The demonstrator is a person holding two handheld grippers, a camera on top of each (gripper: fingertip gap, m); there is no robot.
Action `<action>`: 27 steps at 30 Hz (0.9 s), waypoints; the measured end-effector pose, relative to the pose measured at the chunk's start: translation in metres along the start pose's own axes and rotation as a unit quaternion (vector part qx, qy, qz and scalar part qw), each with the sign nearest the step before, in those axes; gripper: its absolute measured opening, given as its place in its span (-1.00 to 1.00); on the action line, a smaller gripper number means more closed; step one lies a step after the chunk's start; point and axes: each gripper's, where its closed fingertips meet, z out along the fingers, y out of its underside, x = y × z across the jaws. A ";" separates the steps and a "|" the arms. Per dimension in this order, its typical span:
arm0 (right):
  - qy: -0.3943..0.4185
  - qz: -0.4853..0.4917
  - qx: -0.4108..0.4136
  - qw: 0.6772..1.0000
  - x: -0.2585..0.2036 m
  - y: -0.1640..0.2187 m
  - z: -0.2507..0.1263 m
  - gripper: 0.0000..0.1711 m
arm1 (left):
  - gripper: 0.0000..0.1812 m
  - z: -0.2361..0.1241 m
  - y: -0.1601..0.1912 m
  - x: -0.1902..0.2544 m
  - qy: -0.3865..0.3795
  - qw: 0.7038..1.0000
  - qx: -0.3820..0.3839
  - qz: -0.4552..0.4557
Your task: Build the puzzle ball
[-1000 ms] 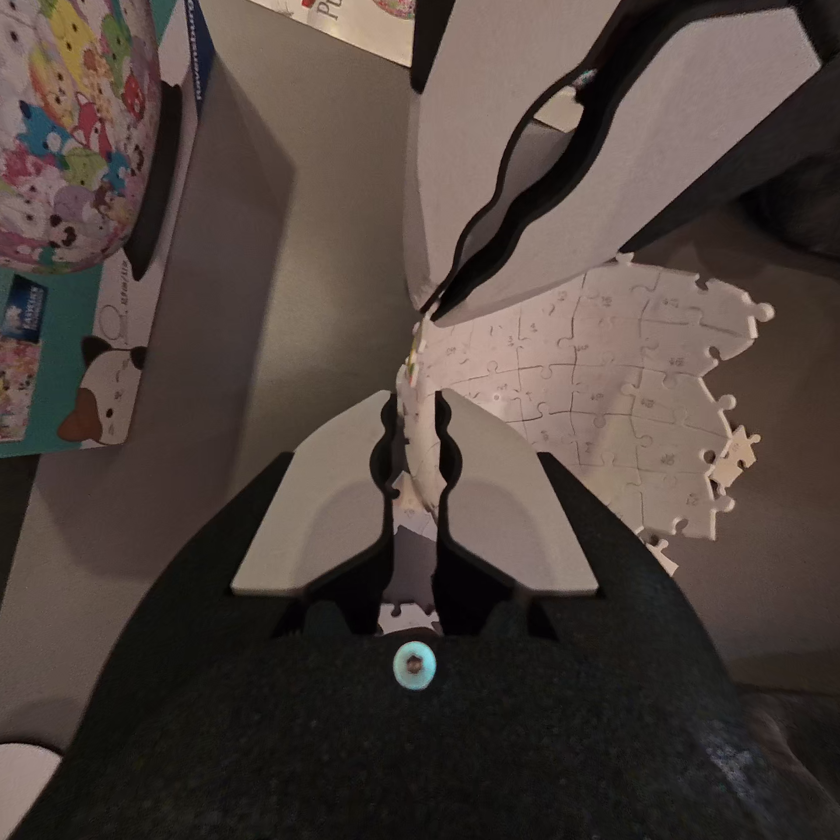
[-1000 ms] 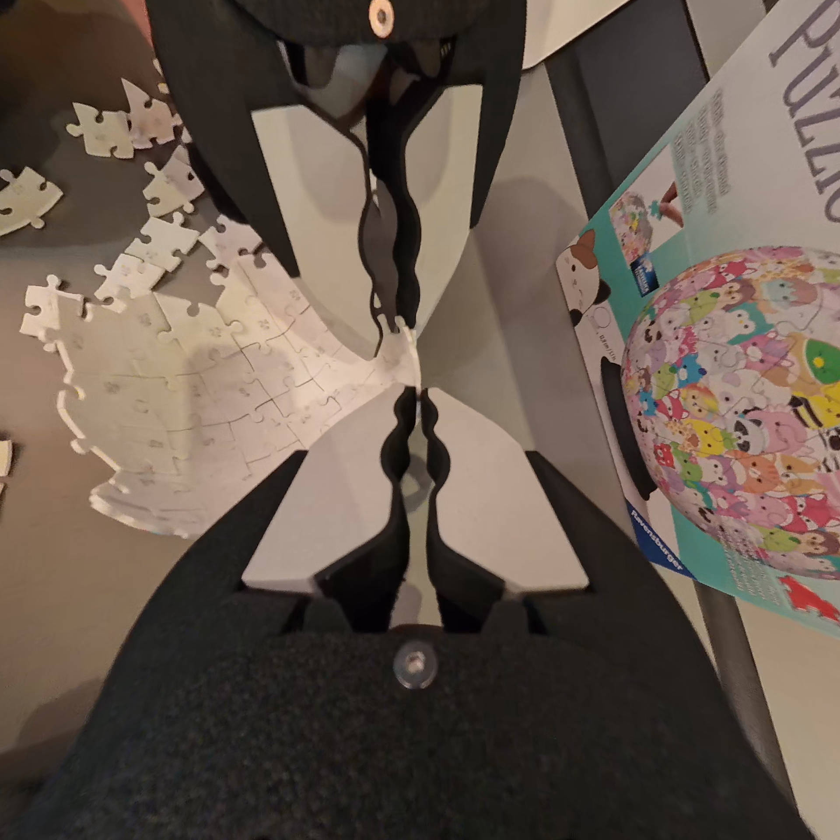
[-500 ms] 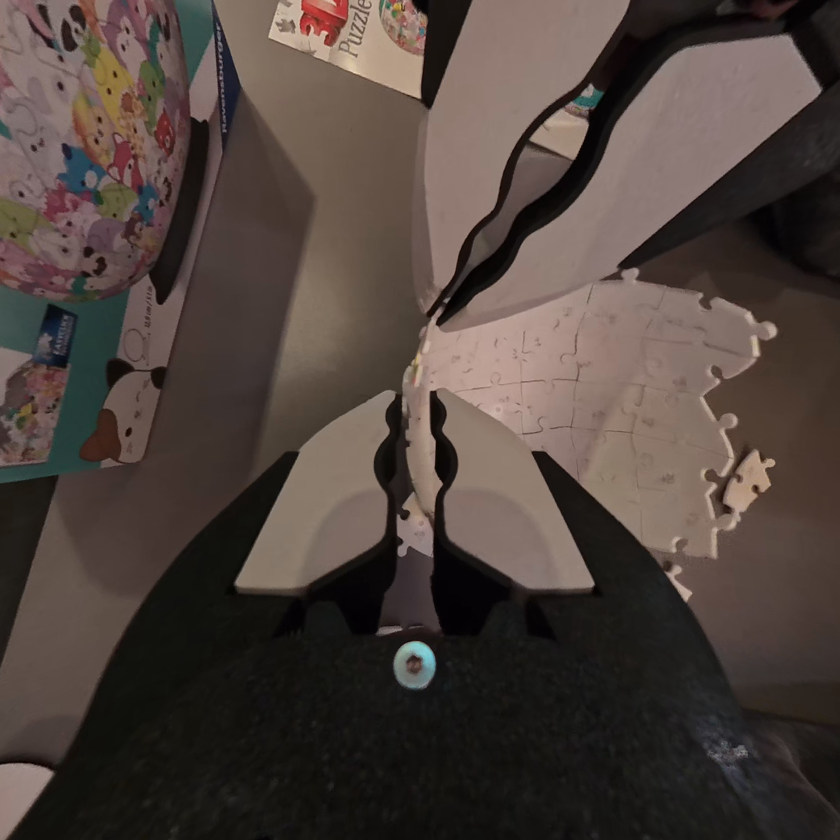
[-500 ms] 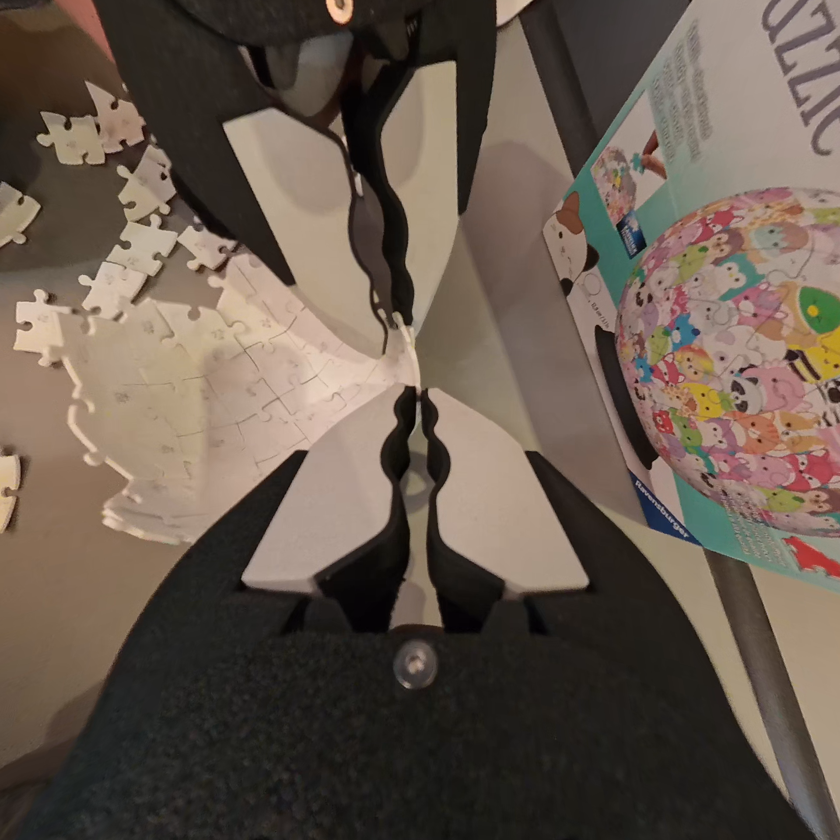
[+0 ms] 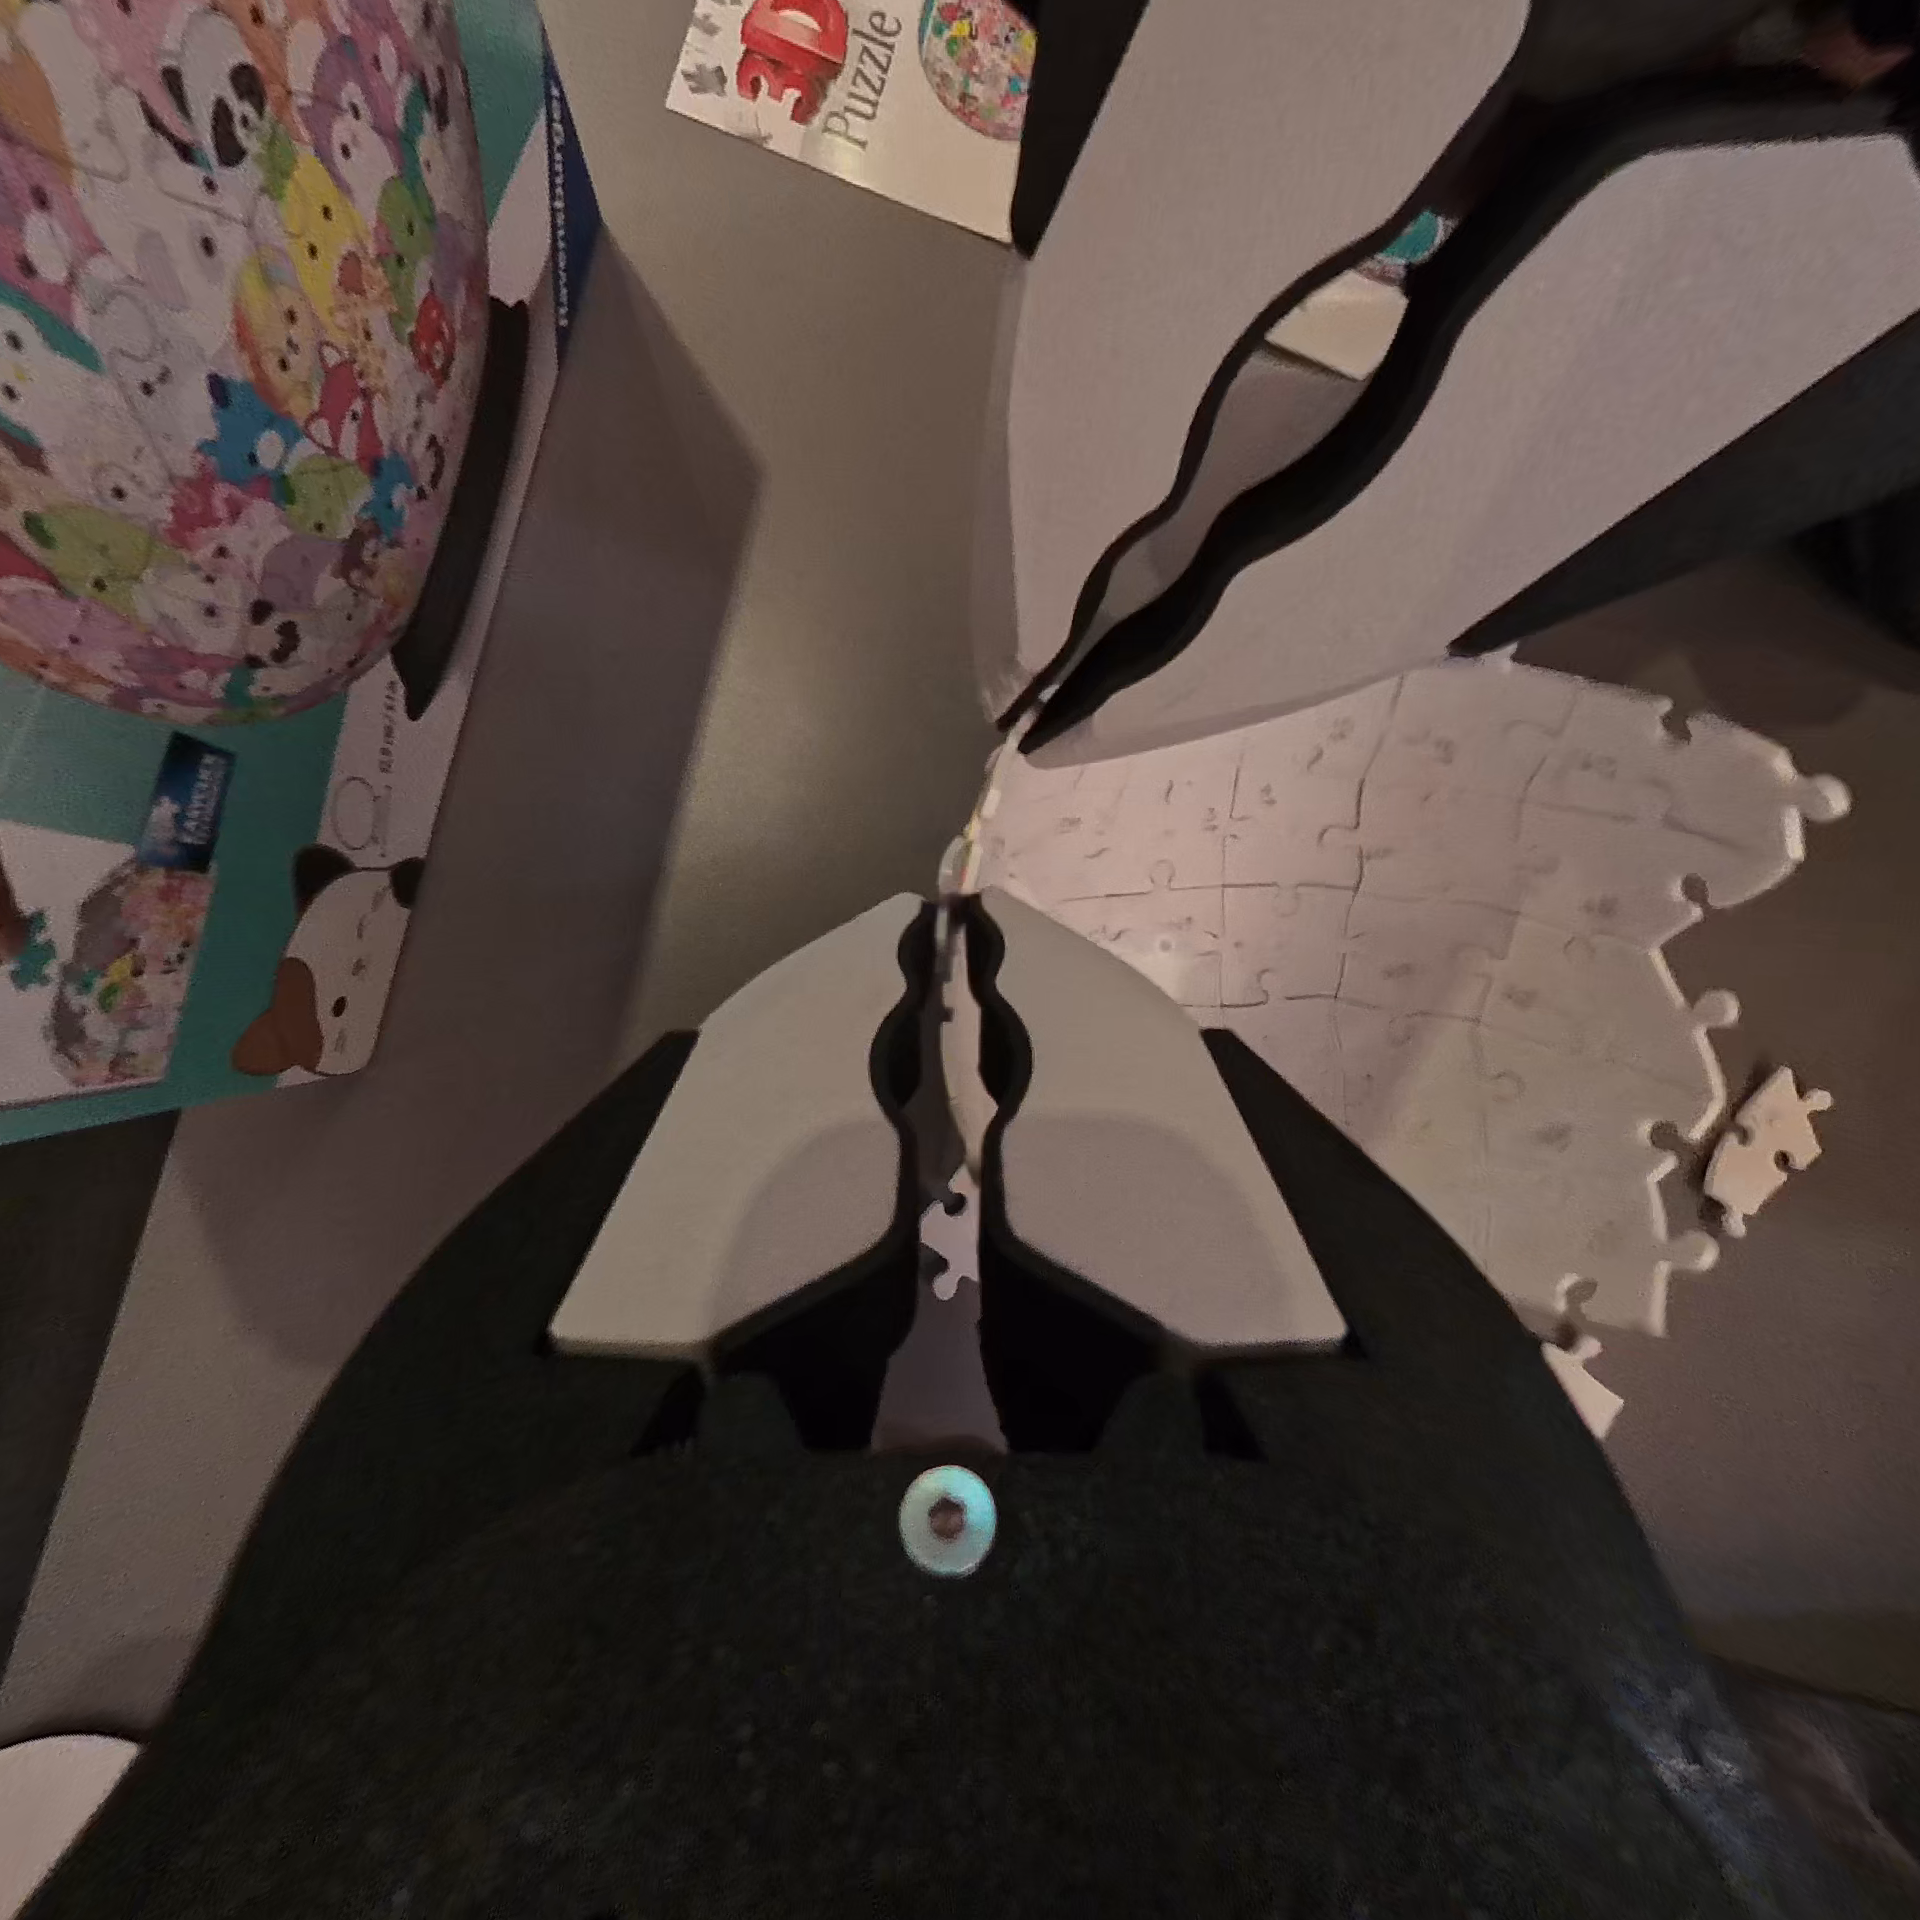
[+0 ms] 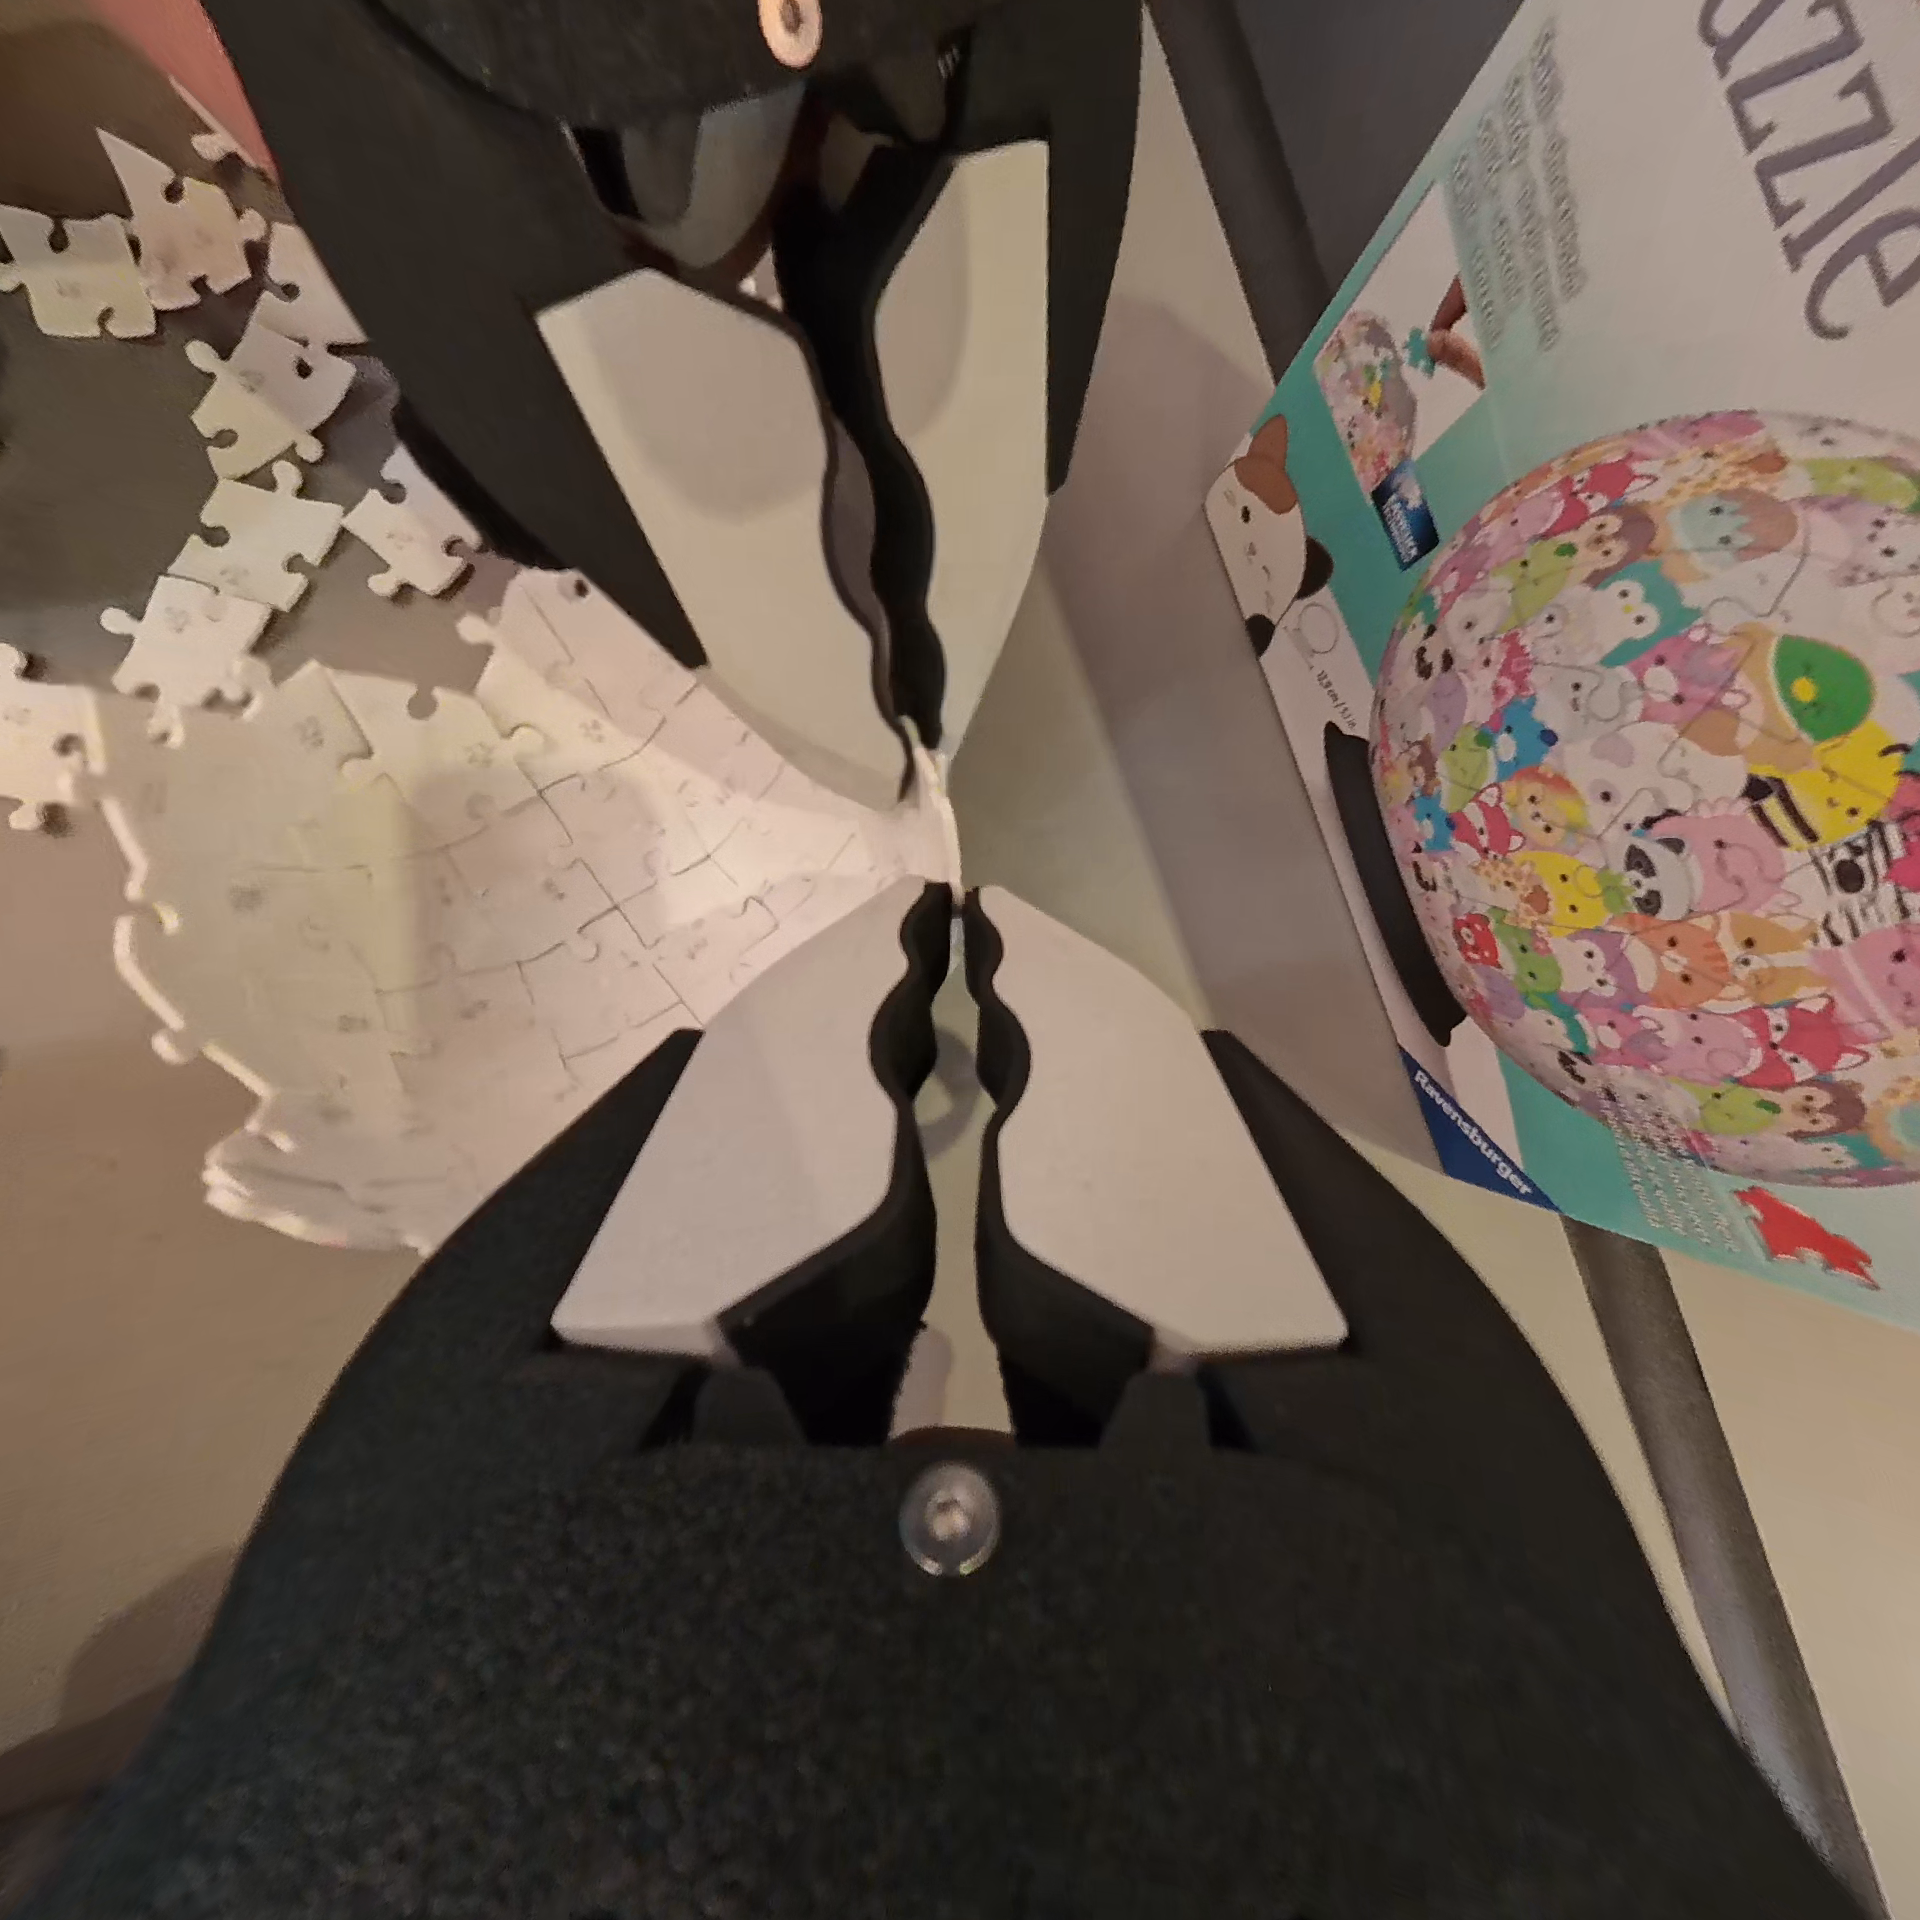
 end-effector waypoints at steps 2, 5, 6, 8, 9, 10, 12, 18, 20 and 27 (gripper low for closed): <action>-0.003 0.007 0.001 1.000 0.000 0.000 0.000 -0.97 | -0.95 -0.001 0.000 0.001 0.007 1.000 0.004 -0.005; -0.003 0.010 0.000 1.000 0.001 0.001 0.001 -0.97 | -0.93 0.000 0.000 0.001 0.010 1.000 0.003 -0.007; -0.004 0.012 0.001 1.000 0.001 0.001 0.001 -0.97 | -0.92 0.000 0.000 0.001 0.010 1.000 0.002 -0.006; -0.003 0.012 0.001 1.000 0.002 0.001 0.001 -0.97 | -0.85 0.000 0.000 0.003 0.013 1.000 0.002 -0.002; -0.004 0.012 0.002 1.000 0.002 0.001 0.001 -0.97 | -0.81 0.001 -0.001 0.003 0.014 1.000 0.001 0.000; -0.002 0.012 0.002 1.000 0.003 0.001 0.000 -0.97 | -0.77 0.001 -0.002 0.003 0.015 1.000 0.000 0.002; 0.002 0.011 0.001 1.000 0.004 0.002 0.000 -0.97 | -0.74 0.004 -0.005 0.002 0.013 1.000 -0.001 0.007; -0.002 0.024 0.004 1.000 0.007 0.005 -0.001 -0.97 | -0.79 0.014 -0.016 0.000 0.011 0.999 -0.014 0.031; -0.007 0.031 0.006 0.999 0.008 0.005 -0.002 -0.97 | -0.82 0.014 -0.016 -0.001 0.010 0.999 -0.013 0.036; -0.008 0.035 0.009 0.999 0.009 0.005 -0.001 -0.97 | -0.93 0.011 -0.015 -0.004 0.005 1.000 -0.011 0.029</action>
